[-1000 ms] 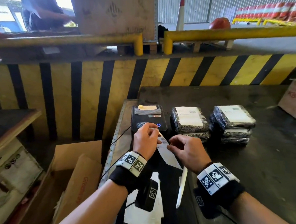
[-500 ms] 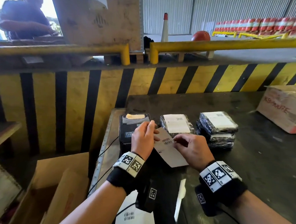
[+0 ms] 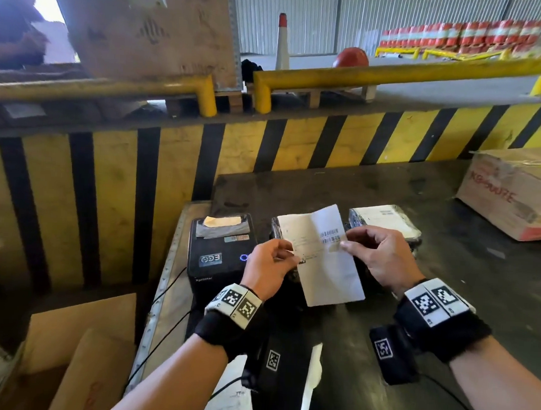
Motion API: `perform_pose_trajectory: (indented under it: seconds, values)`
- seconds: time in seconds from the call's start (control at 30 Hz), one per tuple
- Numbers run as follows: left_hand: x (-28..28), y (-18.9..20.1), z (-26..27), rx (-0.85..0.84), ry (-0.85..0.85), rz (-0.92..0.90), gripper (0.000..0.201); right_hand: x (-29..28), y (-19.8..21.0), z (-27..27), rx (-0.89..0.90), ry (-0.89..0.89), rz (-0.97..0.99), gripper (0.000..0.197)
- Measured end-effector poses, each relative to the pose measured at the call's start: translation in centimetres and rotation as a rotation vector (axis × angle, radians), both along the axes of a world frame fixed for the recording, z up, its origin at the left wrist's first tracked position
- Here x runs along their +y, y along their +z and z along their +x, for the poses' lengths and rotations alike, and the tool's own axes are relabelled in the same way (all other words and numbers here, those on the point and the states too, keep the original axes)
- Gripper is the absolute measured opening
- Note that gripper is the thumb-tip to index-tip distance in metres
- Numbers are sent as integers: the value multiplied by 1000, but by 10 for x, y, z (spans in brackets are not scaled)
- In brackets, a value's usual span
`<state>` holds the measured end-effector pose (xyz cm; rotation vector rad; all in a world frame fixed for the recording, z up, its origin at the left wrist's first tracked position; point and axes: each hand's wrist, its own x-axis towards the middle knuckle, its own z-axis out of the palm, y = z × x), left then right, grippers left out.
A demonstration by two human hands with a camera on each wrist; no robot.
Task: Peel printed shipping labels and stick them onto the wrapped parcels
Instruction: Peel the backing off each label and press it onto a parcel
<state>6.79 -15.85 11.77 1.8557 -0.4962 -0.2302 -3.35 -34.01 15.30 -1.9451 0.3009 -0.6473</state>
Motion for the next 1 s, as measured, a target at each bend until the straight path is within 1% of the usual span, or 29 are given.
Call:
perform_pose_trajectory:
  seconds: [0.13, 0.23, 0.33, 0.47, 0.6, 0.67, 0.77, 1.0]
  values:
    - [-15, -1, 26, -46, 54, 49, 17, -26, -10, 31, 28, 34, 30, 11]
    - [-30, 3, 47, -39, 94, 79, 17, -46, -20, 61, 60, 57, 33, 15]
    - [-43, 6, 72, -41, 121, 148, 19, -62, -30, 94, 95, 78, 48, 19]
    - [-53, 3, 108, -47, 174, 236, 21, -72, -36, 133, 124, 104, 73, 23]
    - [-57, 0, 129, -63, 225, 318, 18, -77, -48, 165, 209, 140, 99, 19]
    - [-58, -4, 136, -59, 212, 354, 17, -79, -54, 174, 259, 151, 109, 18]
    - [-61, -14, 144, -26, 184, 397, 17, -82, -60, 179, 329, 156, 89, 22]
    - [-72, -23, 153, -8, 161, 451, 16, -88, -65, 184, 367, 131, 79, 30]
